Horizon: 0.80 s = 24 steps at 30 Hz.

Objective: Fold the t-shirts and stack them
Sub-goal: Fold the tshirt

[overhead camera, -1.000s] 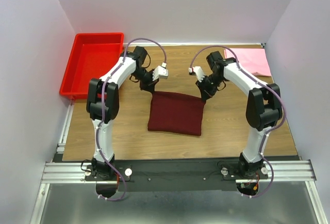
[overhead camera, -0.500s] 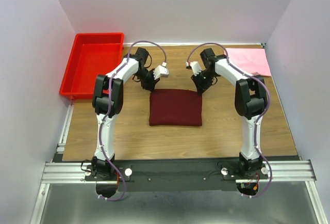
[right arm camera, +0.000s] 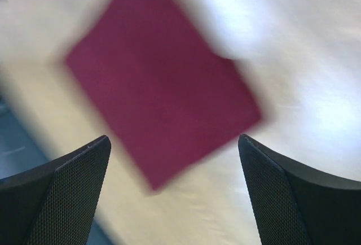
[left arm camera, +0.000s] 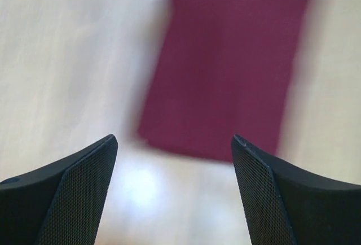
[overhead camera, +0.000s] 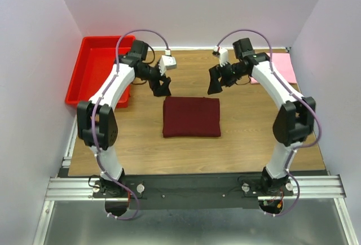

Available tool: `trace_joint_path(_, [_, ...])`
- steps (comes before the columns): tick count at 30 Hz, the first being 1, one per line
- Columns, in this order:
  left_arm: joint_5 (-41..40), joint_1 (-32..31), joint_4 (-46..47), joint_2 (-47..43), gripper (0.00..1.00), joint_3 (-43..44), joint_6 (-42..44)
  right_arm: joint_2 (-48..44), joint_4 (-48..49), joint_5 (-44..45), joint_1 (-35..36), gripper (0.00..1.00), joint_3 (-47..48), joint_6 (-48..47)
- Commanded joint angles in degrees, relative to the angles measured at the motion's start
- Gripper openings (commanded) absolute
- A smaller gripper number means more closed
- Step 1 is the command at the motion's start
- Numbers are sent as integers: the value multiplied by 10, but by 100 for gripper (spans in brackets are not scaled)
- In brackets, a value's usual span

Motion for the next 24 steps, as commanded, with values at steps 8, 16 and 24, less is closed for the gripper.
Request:
trace_joint_path(8, [284, -104, 78, -28, 89, -265, -209, -7, 15, -344, 83, 100, -171, 107])
trace_joint_path(16, [235, -86, 160, 105, 89, -280, -286, 91, 17, -343, 88, 100, -233, 84])
trace_joint_path(24, [184, -16, 142, 192, 89, -283, -235, 156, 12, -283, 13, 100, -286, 26])
